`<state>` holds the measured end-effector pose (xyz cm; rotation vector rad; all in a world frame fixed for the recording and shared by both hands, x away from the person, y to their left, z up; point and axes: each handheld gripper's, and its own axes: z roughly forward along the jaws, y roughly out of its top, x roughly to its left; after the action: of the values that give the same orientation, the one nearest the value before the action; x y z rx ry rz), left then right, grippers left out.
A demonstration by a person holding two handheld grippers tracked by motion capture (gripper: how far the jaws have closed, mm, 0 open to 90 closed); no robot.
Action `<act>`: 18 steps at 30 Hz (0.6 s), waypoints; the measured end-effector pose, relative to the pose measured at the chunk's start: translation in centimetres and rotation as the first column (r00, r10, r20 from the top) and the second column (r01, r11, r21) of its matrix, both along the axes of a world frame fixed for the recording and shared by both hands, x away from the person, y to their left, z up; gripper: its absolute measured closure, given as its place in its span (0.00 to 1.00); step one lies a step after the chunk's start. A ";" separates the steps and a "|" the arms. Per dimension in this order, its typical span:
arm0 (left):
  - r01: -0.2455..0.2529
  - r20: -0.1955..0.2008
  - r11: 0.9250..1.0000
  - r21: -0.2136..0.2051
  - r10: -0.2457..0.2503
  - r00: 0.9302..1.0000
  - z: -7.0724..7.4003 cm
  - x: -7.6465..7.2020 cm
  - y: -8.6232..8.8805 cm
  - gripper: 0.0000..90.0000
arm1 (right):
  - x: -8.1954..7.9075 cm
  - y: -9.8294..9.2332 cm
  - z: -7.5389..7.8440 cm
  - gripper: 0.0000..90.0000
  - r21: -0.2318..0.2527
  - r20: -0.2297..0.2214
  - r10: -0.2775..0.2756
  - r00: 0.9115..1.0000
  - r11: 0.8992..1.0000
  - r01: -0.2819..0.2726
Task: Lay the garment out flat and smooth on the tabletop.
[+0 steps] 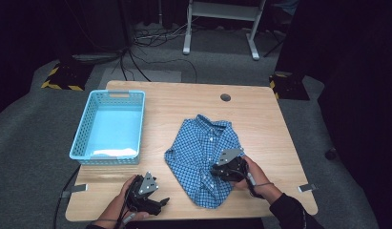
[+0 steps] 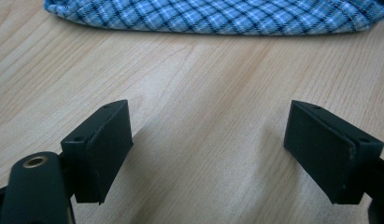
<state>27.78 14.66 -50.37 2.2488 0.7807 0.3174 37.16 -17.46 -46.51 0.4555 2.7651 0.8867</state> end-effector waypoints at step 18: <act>0.001 0.000 1.000 -0.001 -0.001 1.000 0.0 0.0 0.0 0.17 | -0.7 -2.6 2.2 0.95 0.096 0.002 -0.017 1.000 0.995 0.017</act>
<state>27.78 14.67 -50.38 2.2479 0.7798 0.3167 36.48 -20.02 -44.34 0.4927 2.7207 1.0186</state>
